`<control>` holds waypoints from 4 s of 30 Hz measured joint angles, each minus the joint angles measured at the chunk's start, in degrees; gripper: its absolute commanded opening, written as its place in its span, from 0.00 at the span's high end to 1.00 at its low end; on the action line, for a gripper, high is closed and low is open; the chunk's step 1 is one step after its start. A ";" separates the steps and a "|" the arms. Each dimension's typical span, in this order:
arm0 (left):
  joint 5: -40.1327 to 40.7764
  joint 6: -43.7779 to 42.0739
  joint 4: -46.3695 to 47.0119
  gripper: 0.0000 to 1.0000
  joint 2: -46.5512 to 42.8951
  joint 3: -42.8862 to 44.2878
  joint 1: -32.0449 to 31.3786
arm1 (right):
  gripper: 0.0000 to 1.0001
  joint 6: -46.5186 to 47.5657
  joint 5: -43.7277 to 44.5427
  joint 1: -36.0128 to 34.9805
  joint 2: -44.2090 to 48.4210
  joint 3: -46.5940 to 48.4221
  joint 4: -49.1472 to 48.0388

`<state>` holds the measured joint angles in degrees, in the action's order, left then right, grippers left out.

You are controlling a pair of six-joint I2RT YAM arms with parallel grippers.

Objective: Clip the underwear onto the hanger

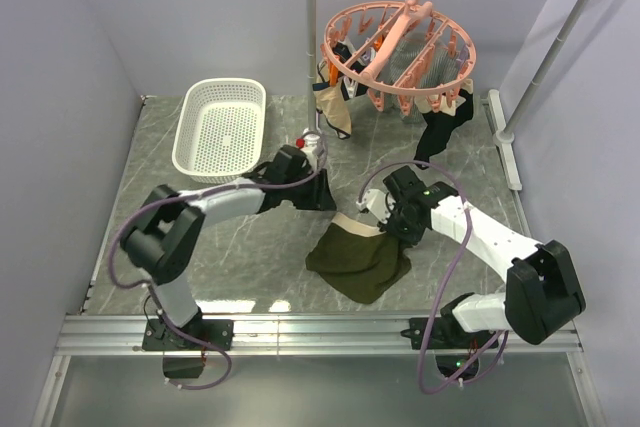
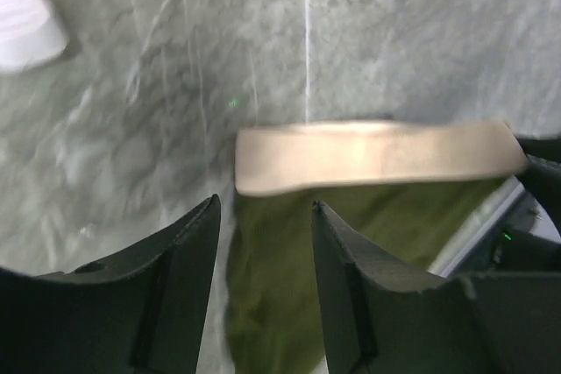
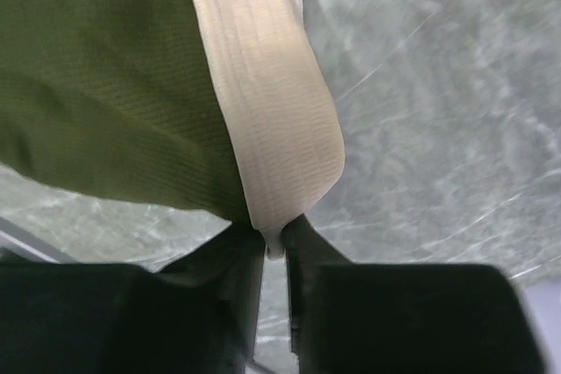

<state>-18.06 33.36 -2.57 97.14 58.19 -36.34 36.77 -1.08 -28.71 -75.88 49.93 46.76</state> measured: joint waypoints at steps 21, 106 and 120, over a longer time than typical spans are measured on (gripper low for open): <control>5.86 -0.20 -4.72 1.00 14.10 9.57 -5.22 | 0.46 -0.70 -7.69 17.86 7.78 3.39 8.04; -3.10 -8.09 -1.73 1.00 -30.56 -4.68 4.68 | 1.00 -34.49 -32.06 31.87 39.32 5.73 -9.33; -1.31 -12.81 -9.09 0.96 -28.52 -3.58 0.66 | 1.00 -46.69 -27.91 31.87 35.80 -4.17 -11.04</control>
<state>-19.38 20.56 -11.66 68.62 54.61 -35.68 -9.91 -28.99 3.16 -40.07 45.76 35.73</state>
